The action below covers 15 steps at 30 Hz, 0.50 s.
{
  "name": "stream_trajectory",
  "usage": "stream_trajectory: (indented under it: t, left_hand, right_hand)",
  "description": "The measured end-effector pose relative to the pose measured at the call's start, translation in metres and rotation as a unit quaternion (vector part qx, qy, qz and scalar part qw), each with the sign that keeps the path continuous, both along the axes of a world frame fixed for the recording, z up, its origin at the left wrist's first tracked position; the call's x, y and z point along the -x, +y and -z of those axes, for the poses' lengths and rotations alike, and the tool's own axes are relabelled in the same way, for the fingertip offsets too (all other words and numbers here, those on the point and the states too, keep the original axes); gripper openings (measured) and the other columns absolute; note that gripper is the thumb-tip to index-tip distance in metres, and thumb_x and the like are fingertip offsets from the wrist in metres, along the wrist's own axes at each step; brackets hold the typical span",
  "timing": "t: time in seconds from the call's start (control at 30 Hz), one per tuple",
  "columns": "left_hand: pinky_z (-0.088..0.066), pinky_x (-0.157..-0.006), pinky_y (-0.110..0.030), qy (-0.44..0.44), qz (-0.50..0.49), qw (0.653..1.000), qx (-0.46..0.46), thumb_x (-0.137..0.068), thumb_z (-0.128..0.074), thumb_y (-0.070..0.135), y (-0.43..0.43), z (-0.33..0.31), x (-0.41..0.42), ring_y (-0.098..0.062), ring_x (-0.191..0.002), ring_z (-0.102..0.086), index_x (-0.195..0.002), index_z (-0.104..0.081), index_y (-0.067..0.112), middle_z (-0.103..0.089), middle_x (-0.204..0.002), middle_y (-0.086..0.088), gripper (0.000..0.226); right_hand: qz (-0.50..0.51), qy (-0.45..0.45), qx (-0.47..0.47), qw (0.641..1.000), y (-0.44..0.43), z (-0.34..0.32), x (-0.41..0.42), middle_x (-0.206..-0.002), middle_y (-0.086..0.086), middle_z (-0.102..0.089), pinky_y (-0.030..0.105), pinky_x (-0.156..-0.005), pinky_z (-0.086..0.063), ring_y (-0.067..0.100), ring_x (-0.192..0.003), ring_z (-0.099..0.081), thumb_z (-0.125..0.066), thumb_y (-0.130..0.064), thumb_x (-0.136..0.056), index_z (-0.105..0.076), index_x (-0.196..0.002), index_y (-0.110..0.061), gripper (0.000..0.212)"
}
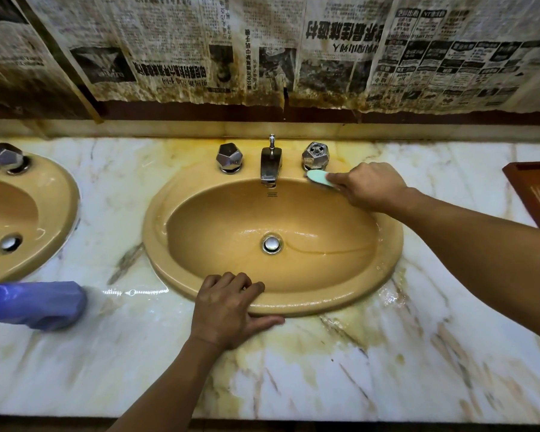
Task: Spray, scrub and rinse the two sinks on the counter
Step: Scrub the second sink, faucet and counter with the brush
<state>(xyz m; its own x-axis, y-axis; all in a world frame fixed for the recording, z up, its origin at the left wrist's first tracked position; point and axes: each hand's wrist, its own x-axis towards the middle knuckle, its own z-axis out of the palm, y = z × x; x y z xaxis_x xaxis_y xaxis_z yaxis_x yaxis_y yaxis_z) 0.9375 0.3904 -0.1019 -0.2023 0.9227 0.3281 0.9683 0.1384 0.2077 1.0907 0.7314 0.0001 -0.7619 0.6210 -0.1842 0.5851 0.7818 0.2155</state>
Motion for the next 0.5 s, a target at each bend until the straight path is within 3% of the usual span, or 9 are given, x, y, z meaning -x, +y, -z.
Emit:
stream_trajectory:
  t: [0.1, 0.17, 0.3, 0.37, 0.5]
  left_hand:
    - [-0.043, -0.073, -0.038, 0.0, -0.001, 1.0, -0.002, -0.074, -0.06, 0.092, -0.001, 0.0, 0.0, -0.023, -0.076, -0.062, -0.093, -0.076, 0.028, -0.064, -0.083, 0.006, 0.068]
    - [-0.043, -0.073, -0.038, 0.0, -0.002, 1.0, -0.004, -0.074, -0.06, 0.092, -0.001, 0.0, 0.0, -0.023, -0.076, -0.061, -0.093, -0.076, 0.028, -0.064, -0.083, 0.006, 0.068]
    - [-0.043, -0.073, -0.038, 0.004, -0.003, 1.0, -0.005, -0.074, -0.059, 0.092, 0.001, -0.001, -0.001, -0.023, -0.075, -0.061, -0.092, -0.076, 0.028, -0.064, -0.082, 0.006, 0.069]
    - [-0.042, -0.073, -0.038, 0.007, -0.003, 1.0, -0.004, -0.074, -0.058, 0.093, 0.001, -0.001, -0.001, -0.022, -0.074, -0.061, -0.092, -0.076, 0.028, -0.064, -0.082, 0.006, 0.069]
    - [-0.043, -0.072, -0.038, 0.005, -0.001, 1.0, -0.012, -0.074, -0.06, 0.092, 0.0, 0.0, 0.0, -0.023, -0.074, -0.061, -0.092, -0.076, 0.028, -0.064, -0.082, 0.006, 0.069]
  right_hand:
    - [-0.037, -0.03, -0.016, 0.999, -0.001, 0.0, 0.009, -0.1, 0.013, -0.07, 0.032, -0.057, -0.035, 0.033, -0.083, -0.065, -0.035, -0.038, -0.11, -0.041, -0.153, -0.044, 0.044]
    - [-0.03, -0.016, 0.011, 0.999, 0.009, -0.001, -0.001, -0.103, 0.015, -0.071, 0.033, -0.06, -0.039, 0.034, -0.088, -0.066, -0.033, -0.046, -0.109, -0.045, -0.151, -0.045, 0.043]
    - [0.108, 0.078, 0.134, 0.982, 0.043, -0.009, -0.044, -0.136, 0.008, -0.067, 0.038, -0.088, -0.049, 0.033, -0.121, -0.059, -0.05, -0.044, -0.105, -0.062, -0.139, -0.04, 0.036]
    - [0.152, 0.101, 0.14, 0.973, 0.045, -0.008, -0.044, -0.14, 0.009, -0.064, 0.041, -0.098, -0.049, 0.033, -0.125, -0.056, -0.052, -0.041, -0.105, -0.065, -0.136, -0.038, 0.034]
    - [0.131, 0.111, 0.156, 0.973, 0.026, -0.005, -0.008, -0.133, 0.015, -0.066, 0.043, -0.091, -0.054, 0.036, -0.115, -0.06, -0.048, -0.036, -0.103, -0.064, -0.137, -0.034, 0.038]
